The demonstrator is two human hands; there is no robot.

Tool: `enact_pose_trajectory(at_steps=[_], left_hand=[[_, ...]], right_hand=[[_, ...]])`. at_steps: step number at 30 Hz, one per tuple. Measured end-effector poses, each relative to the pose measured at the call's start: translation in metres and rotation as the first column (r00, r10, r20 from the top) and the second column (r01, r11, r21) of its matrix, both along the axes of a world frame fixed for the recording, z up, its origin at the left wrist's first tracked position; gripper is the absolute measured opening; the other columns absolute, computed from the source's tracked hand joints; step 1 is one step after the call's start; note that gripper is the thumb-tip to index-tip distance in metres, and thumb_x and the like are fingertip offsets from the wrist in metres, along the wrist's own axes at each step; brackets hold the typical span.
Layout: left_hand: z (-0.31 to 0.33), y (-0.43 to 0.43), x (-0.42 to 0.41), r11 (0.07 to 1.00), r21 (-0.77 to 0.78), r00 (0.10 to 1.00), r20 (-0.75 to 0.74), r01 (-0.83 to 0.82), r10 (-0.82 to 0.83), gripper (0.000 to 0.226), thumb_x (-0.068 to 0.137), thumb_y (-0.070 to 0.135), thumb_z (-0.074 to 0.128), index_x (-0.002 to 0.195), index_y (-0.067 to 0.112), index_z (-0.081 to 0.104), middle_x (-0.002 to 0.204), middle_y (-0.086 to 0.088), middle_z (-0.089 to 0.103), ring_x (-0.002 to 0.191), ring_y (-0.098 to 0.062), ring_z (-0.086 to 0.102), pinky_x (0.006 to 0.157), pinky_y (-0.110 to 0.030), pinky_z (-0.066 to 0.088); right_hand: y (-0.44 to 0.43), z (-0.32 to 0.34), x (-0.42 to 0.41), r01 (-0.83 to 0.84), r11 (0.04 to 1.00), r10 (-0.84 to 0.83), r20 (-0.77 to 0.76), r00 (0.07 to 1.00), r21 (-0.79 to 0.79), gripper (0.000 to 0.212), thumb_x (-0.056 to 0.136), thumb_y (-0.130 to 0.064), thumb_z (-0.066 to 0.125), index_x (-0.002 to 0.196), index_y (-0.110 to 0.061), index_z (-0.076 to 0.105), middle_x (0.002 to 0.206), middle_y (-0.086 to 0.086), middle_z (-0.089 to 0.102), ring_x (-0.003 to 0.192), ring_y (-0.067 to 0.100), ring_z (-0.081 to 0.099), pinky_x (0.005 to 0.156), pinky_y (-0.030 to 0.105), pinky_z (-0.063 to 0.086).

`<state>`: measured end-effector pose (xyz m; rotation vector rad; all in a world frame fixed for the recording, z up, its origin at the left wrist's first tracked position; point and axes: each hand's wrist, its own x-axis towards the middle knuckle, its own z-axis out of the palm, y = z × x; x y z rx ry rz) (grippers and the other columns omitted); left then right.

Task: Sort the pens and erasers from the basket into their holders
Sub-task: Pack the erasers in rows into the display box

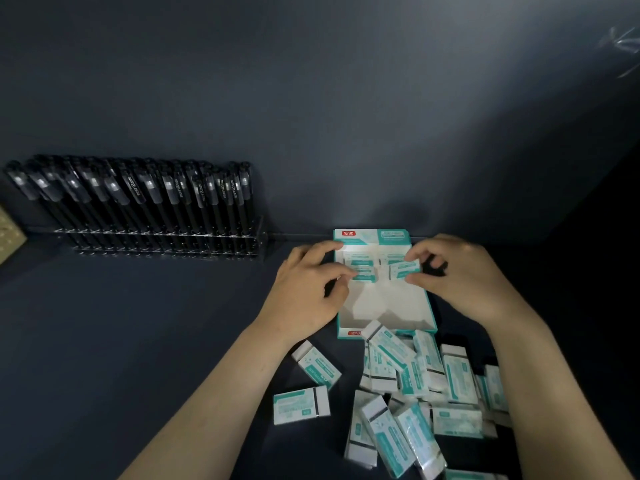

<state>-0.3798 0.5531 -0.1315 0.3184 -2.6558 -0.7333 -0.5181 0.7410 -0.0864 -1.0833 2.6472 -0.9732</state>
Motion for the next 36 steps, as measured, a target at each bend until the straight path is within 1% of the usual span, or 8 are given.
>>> enact_pose_trajectory(at_steps=[7,11,16,19,21,24,26,36], left_hand=[[-0.003,-0.001,-0.001,0.999,0.046,1.0,-0.01,0.01,-0.01,0.023,0.092,0.023,0.058,0.108,0.028,0.072,0.141,0.014,0.045,0.124,-0.014,0.036,0.106,-0.037,0.035],[-0.004,-0.004,-0.002,0.999,0.044,1.0,-0.026,0.014,-0.013,0.027,0.088,0.029,0.052,0.106,0.028,0.073,0.138,0.013,0.047,0.12,-0.015,0.039,0.103,-0.036,0.037],[-0.005,-0.009,-0.002,1.0,0.028,0.999,-0.036,0.006,-0.005,0.034,0.084,0.036,0.045,0.102,0.029,0.073,0.134,0.011,0.049,0.115,-0.017,0.043,0.1,-0.038,0.039],[-0.006,-0.01,-0.001,1.0,0.005,0.999,-0.041,0.021,-0.021,0.043,0.085,0.043,0.037,0.109,0.031,0.071,0.132,0.01,0.049,0.11,-0.017,0.043,0.099,-0.04,0.04],[-0.005,-0.011,0.0,0.999,0.009,0.999,-0.032,0.032,-0.032,0.042,0.093,0.042,0.037,0.126,0.034,0.061,0.133,0.009,0.047,0.111,-0.017,0.042,0.101,-0.038,0.039],[-0.002,-0.012,-0.001,0.996,0.078,0.999,-0.008,0.037,-0.037,0.044,0.099,0.033,0.044,0.143,0.034,0.041,0.137,0.007,0.044,0.116,-0.018,0.039,0.105,-0.034,0.033],[0.0,-0.012,0.0,0.992,0.123,0.999,-0.012,0.033,-0.032,0.047,0.099,0.028,0.046,0.145,0.033,0.036,0.138,0.006,0.044,0.119,-0.018,0.037,0.105,-0.031,0.031],[-0.001,-0.02,0.01,0.994,0.11,0.999,-0.023,-0.028,0.031,0.042,0.096,0.019,0.049,0.137,0.022,0.045,0.136,0.001,0.046,0.121,-0.023,0.039,0.104,-0.03,0.03]], right_hand=[[-0.008,-0.012,-0.003,-0.066,0.997,0.07,-0.087,0.994,0.044,0.018,0.075,-0.006,0.079,0.088,-0.016,0.073,0.097,-0.006,0.059,0.085,0.01,0.047,0.07,0.003,0.032],[-0.014,-0.019,0.0,-0.07,0.996,0.077,-0.124,0.989,0.064,0.017,0.076,0.0,0.074,0.082,-0.016,0.073,0.086,-0.016,0.057,0.082,0.007,0.042,0.069,0.001,0.03],[-0.017,-0.021,0.0,-0.069,0.995,0.078,-0.127,0.989,0.069,0.017,0.076,-0.005,0.076,0.085,-0.019,0.076,0.091,-0.015,0.063,0.084,0.01,0.045,0.07,0.004,0.03],[-0.013,-0.015,0.004,-0.048,0.996,0.057,-0.119,0.991,0.072,0.016,0.08,-0.017,0.076,0.096,-0.022,0.076,0.101,-0.012,0.068,0.093,0.013,0.049,0.08,0.019,0.038],[-0.009,-0.003,0.014,-0.054,0.997,0.063,-0.164,0.984,0.057,0.014,0.083,-0.023,0.074,0.096,-0.026,0.075,0.099,-0.013,0.067,0.095,0.011,0.05,0.085,0.026,0.04],[0.003,0.02,0.041,-0.139,0.99,0.139,-0.038,0.99,0.019,0.002,0.081,-0.029,0.074,0.08,-0.029,0.073,0.082,-0.013,0.062,0.079,0.001,0.051,0.068,0.01,0.037],[0.012,0.027,0.057,-0.205,0.974,0.199,0.07,0.978,0.099,0.007,0.078,-0.036,0.076,0.077,-0.031,0.071,0.078,-0.01,0.062,0.073,0.0,0.054,0.062,0.012,0.04],[0.031,0.017,0.081,-0.187,0.972,0.17,0.123,0.978,0.141,0.022,0.071,-0.046,0.078,0.09,-0.038,0.069,0.098,-0.019,0.057,0.088,-0.003,0.054,0.068,0.011,0.04]])
